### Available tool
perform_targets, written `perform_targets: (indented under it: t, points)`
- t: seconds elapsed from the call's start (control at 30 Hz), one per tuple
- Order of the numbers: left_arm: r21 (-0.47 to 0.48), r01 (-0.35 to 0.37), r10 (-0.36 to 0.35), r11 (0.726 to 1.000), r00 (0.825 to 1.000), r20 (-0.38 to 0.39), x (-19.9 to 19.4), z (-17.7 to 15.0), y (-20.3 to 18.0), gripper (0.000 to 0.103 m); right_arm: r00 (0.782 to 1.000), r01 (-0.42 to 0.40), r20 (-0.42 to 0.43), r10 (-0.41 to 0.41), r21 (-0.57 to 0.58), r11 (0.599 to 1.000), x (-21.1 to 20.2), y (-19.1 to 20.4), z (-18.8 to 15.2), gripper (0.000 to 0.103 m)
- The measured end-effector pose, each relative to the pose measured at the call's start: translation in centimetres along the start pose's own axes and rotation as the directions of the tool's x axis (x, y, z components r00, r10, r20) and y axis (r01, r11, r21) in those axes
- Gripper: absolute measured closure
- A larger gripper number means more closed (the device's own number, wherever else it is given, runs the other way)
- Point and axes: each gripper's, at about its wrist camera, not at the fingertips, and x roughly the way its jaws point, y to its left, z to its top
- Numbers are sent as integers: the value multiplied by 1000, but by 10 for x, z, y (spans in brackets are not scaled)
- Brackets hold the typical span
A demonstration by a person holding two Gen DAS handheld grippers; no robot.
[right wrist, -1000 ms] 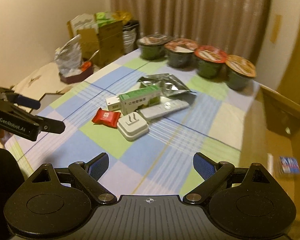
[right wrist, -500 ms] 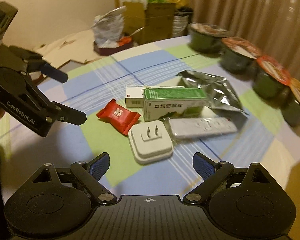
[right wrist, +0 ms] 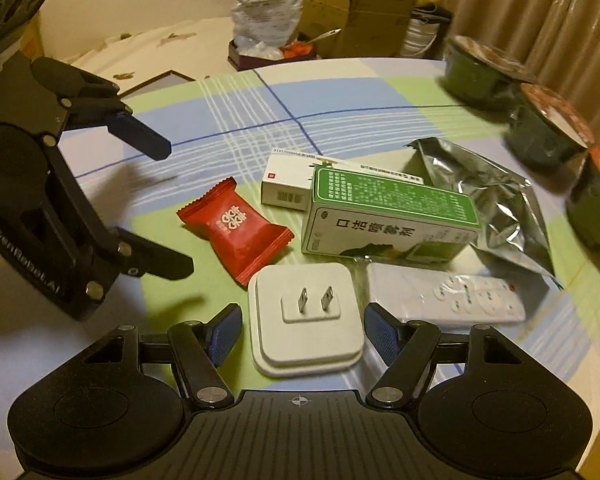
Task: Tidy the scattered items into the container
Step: 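Grasp the red candy packet with the left gripper while the right grasps the white plug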
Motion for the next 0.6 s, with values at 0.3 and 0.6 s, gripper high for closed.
perform_targets:
  t: [0.3,0.6]
  points:
    - [-49,21,-20,999,1000,8,21,9,-1,8,998,58,-19,-57,100,993,-10,-6,-9,39]
    - [-5,-15,15,1000,999,31,33,17,-14,61,995,101,-21,-99,230,968,-35,-2,-29,39]
